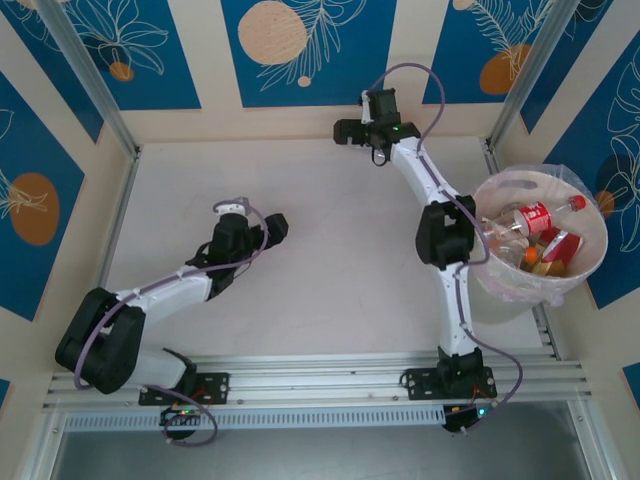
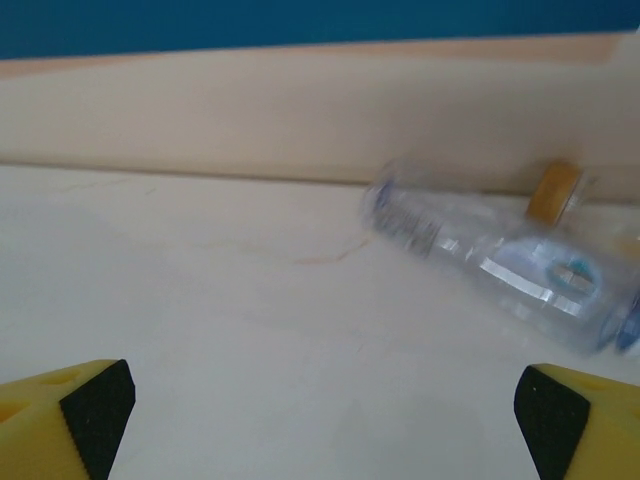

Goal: Put the plastic bottles in the bin

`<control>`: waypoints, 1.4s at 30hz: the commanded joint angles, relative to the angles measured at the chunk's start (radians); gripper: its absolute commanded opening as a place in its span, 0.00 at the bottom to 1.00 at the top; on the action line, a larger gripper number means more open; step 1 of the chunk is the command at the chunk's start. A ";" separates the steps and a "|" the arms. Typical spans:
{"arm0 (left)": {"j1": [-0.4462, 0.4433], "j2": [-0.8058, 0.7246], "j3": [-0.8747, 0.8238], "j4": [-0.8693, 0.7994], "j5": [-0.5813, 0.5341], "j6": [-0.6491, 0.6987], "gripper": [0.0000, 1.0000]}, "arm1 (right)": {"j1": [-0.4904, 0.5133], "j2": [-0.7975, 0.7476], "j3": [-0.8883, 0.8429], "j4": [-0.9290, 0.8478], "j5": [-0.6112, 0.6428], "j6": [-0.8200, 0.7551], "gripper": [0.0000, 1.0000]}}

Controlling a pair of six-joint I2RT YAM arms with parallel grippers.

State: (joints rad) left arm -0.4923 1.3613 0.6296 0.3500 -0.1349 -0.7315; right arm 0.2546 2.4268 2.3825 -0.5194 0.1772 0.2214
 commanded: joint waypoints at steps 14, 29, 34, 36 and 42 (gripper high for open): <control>0.031 0.066 0.012 0.012 -0.141 0.066 1.00 | -0.168 0.342 0.334 -0.071 -0.255 -0.062 0.99; 0.032 0.307 0.229 0.037 0.058 0.074 1.00 | -0.104 0.183 0.133 -0.066 -0.426 -0.216 0.99; 0.034 0.324 0.238 0.034 0.074 0.067 1.00 | -0.116 0.155 0.079 0.029 -0.215 -0.186 0.99; 0.036 0.330 0.240 0.033 0.076 0.062 1.00 | -0.114 0.170 0.089 0.018 -0.177 -0.203 0.99; 0.043 0.347 0.248 0.033 0.092 0.054 1.00 | -0.103 0.268 0.229 -0.082 0.013 -0.212 0.99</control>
State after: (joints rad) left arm -0.4644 1.6955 0.8463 0.3656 -0.0692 -0.6746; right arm 0.1505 2.6606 2.5259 -0.5556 0.0818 0.0288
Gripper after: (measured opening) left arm 0.998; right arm 0.996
